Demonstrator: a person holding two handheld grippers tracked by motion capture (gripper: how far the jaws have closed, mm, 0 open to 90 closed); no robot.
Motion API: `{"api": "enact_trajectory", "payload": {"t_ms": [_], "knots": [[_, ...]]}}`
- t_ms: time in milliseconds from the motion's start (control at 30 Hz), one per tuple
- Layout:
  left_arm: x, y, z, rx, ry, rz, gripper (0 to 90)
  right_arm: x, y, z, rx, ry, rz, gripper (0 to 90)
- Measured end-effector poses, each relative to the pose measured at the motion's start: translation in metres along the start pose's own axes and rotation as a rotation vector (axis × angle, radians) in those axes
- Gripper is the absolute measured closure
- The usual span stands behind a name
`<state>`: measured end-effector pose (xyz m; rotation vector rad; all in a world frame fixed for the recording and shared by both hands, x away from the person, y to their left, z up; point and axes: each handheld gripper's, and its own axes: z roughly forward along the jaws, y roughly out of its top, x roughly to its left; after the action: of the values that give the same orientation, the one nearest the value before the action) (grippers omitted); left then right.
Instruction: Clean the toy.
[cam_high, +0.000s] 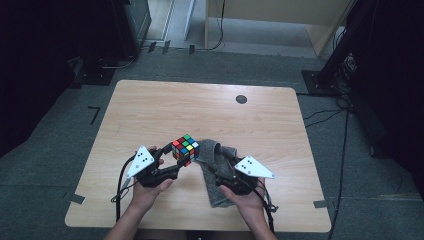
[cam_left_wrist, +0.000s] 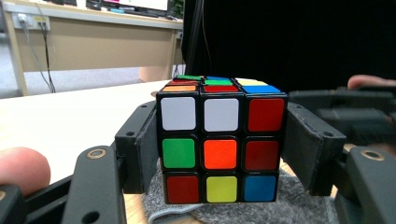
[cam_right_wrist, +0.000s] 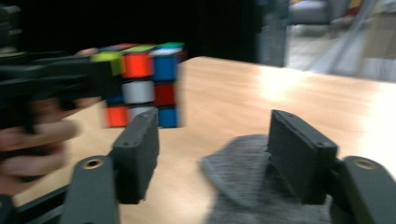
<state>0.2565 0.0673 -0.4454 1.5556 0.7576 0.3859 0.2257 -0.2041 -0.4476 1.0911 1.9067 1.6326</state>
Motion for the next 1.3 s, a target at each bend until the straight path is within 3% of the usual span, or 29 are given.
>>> {"api": "enact_trajectory", "payload": {"t_ms": [100,167,400,533,567,633,733,867,1000,1067,1200,1300], "knots": [[-0.008,0.001,0.002,-0.010,-0.002,-0.007,34.7,0.011,-0.006,0.011,0.049,0.050,0.041,20.8],[-0.014,0.001,0.004,-0.018,-0.018,-0.003,34.7,0.018,-0.009,0.016,0.066,0.061,0.037,16.4],[-0.035,-0.001,0.008,-0.014,-0.075,-0.016,34.7,0.028,-0.007,0.018,0.019,-0.022,0.031,14.7],[-0.040,-0.001,0.009,-0.013,-0.098,-0.032,34.7,0.030,-0.006,0.016,-0.006,-0.045,0.001,23.7],[-0.040,-0.001,0.009,-0.017,-0.098,-0.036,34.7,0.031,-0.006,0.015,-0.012,-0.032,-0.016,32.7],[-0.038,-0.001,0.008,-0.013,-0.117,-0.039,34.6,0.035,-0.007,0.013,-0.025,-0.044,-0.056,34.0],[-0.032,-0.002,0.008,0.004,-0.146,-0.041,34.3,0.036,-0.006,0.013,-0.005,-0.058,-0.073,34.1],[-0.025,0.000,0.005,0.009,-0.143,-0.021,27.2,0.033,-0.006,0.015,0.026,-0.039,-0.079,34.3],[-0.012,0.007,-0.001,-0.017,-0.155,-0.041,20.8,0.021,-0.007,0.014,0.060,-0.068,-0.054,34.3],[-0.005,0.008,-0.004,-0.016,-0.157,-0.013,19.6,0.011,-0.007,0.011,0.065,-0.074,-0.032,34.3],[0.004,0.002,-0.003,0.045,-0.130,0.090,18.5,-0.008,0.000,0.002,0.090,-0.063,0.006,34.3],[-0.001,-0.006,0.000,0.095,-0.090,0.216,18.9,-0.016,0.008,-0.002,0.119,-0.014,0.037,34.2]]}}
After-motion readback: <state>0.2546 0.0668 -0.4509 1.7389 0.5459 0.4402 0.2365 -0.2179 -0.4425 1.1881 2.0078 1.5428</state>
